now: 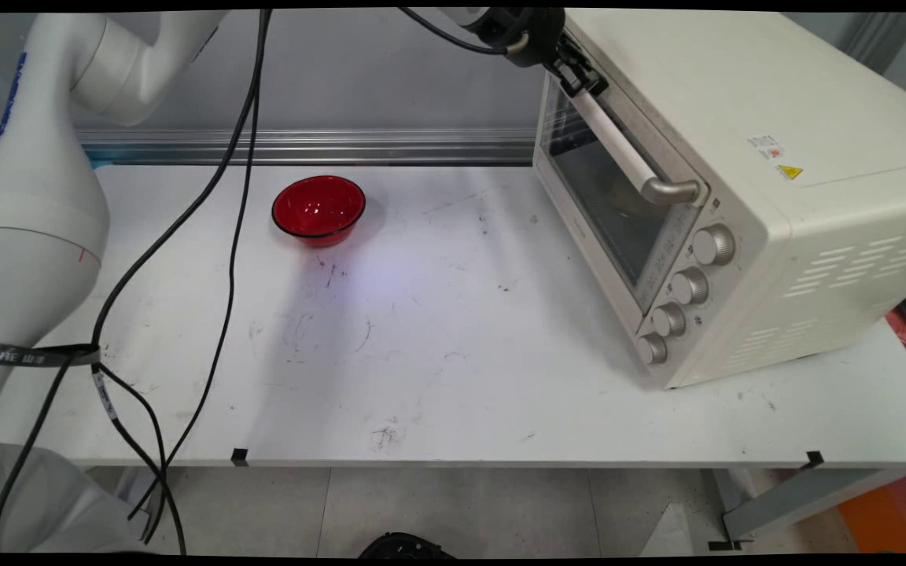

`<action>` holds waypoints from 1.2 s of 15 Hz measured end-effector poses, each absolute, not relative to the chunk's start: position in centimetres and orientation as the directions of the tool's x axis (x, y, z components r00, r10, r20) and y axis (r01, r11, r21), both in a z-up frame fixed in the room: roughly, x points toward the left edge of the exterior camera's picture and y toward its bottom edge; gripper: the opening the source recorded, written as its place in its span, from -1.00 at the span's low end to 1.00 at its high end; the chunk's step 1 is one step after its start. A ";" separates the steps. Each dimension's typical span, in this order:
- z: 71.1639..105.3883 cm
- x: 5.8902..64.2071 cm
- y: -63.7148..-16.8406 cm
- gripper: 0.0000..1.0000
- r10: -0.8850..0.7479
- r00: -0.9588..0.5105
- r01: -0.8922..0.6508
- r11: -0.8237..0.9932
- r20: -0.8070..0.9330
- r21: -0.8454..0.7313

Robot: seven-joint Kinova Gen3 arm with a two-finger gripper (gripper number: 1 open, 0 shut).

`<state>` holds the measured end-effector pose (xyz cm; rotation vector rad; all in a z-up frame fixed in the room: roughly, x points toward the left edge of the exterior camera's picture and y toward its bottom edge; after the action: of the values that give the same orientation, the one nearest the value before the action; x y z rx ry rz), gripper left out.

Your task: Open the oven

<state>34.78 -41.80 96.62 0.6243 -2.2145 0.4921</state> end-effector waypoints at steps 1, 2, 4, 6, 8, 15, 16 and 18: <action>96.6 34.8 -41.8 -1.00 -0.278 -0.587 -0.573 0.806 0.761 -0.147; 96.5 34.8 -41.6 -1.00 -0.279 -0.589 -0.573 0.807 0.759 -0.147; 96.3 35.0 -41.4 -1.00 -0.284 -0.594 -0.571 0.808 0.753 -0.147; 96.2 35.1 -41.2 -1.00 -0.287 -0.598 -0.570 0.809 0.748 -0.146; 96.0 35.4 -40.9 -1.00 -0.291 -0.602 -0.570 0.809 0.744 -0.145; 95.2 37.1 -40.0 -1.00 -0.324 -0.601 -0.585 0.802 0.730 -0.125; 95.0 37.4 -39.8 -1.00 -0.331 -0.600 -0.588 0.800 0.728 -0.121; 94.7 38.0 -39.6 -1.00 -0.342 -0.595 -0.594 0.797 0.727 -0.111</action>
<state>37.98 -39.57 94.69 0.6882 -2.2563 0.4477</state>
